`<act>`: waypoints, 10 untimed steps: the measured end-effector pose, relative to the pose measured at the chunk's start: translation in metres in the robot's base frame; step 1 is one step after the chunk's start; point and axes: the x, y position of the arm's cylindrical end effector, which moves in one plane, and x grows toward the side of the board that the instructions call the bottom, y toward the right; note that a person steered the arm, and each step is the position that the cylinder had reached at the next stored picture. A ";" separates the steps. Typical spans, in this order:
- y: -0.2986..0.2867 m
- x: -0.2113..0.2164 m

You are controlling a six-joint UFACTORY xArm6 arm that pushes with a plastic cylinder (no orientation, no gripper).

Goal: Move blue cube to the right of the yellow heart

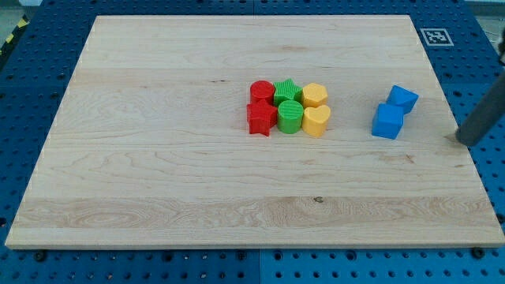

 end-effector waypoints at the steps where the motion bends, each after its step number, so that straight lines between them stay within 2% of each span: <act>1: -0.030 0.000; 2: -0.069 -0.009; 4: -0.075 -0.039; 6: -0.103 -0.022; 7: -0.079 -0.018; 9: -0.116 -0.013; 10: -0.117 -0.013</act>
